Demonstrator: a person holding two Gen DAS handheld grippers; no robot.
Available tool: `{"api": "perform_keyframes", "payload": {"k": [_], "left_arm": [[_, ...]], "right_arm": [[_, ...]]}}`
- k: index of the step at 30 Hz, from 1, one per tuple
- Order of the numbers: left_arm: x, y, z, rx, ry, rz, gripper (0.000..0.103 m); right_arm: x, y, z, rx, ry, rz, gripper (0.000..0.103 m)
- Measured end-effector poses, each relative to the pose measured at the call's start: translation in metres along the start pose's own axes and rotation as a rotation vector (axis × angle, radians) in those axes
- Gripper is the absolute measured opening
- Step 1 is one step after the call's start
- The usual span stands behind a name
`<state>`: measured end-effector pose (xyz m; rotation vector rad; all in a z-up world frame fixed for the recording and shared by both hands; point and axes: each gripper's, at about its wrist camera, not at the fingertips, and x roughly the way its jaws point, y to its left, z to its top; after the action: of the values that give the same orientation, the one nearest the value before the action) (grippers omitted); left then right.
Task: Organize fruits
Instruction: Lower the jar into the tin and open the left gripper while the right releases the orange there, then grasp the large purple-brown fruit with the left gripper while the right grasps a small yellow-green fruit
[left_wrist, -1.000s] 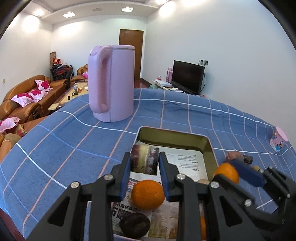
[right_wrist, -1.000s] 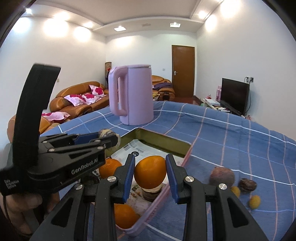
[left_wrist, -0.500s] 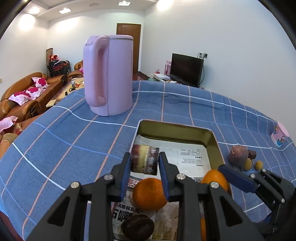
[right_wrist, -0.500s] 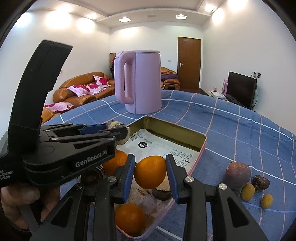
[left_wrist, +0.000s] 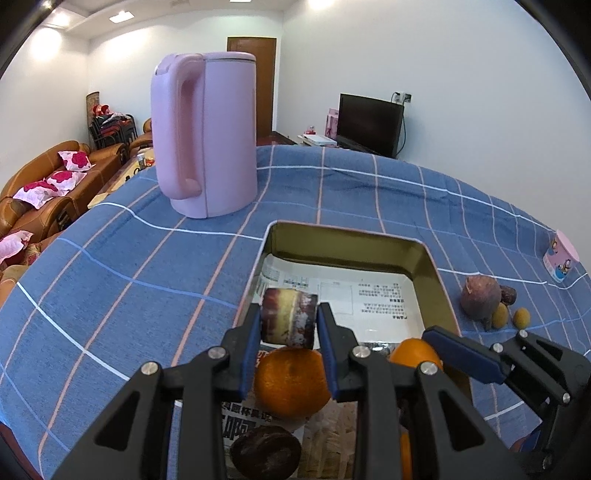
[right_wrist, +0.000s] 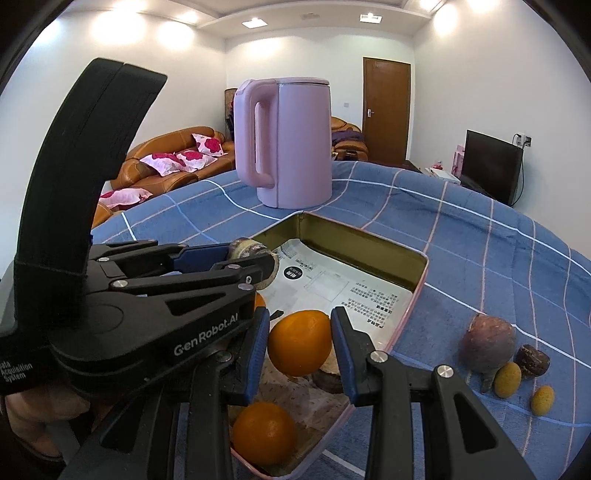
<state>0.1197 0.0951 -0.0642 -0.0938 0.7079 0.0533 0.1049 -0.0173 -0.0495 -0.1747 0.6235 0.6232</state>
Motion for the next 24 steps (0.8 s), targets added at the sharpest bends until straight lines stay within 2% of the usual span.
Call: {"api": "perform_keyframes", "payload": {"k": [3,7,9,10,12,14,24], "left_arm": [[0.001,0.000,0.000,0.000,0.003,0.003,0.032],[-0.001,0.000,0.000,0.007,-0.003,0.008,0.034],[-0.002,-0.001,-0.001,0.013,-0.005,0.009,0.038],[-0.003,-0.001,-0.001,0.013,-0.009,0.012,0.050],[-0.008,-0.003,-0.001,0.015,-0.018,0.001,0.061],[-0.014,-0.007,-0.002,0.030,-0.039,0.022,0.077],[-0.029,-0.017,0.002,0.049,-0.067,0.027,0.079]], "right_arm": [[0.001,0.000,0.000,0.000,0.007,-0.002,0.038],[0.005,0.002,0.001,-0.010,0.025,0.000,0.052],[0.005,0.002,0.001,-0.013,0.020,-0.004,0.053],[0.004,0.002,0.000,-0.012,0.016,-0.006,0.053],[0.003,0.001,0.000,-0.007,0.012,-0.008,0.055],[0.002,0.000,0.000,-0.002,0.006,-0.009,0.058],[-0.009,0.000,-0.005,0.000,-0.019,-0.021,0.058]]}}
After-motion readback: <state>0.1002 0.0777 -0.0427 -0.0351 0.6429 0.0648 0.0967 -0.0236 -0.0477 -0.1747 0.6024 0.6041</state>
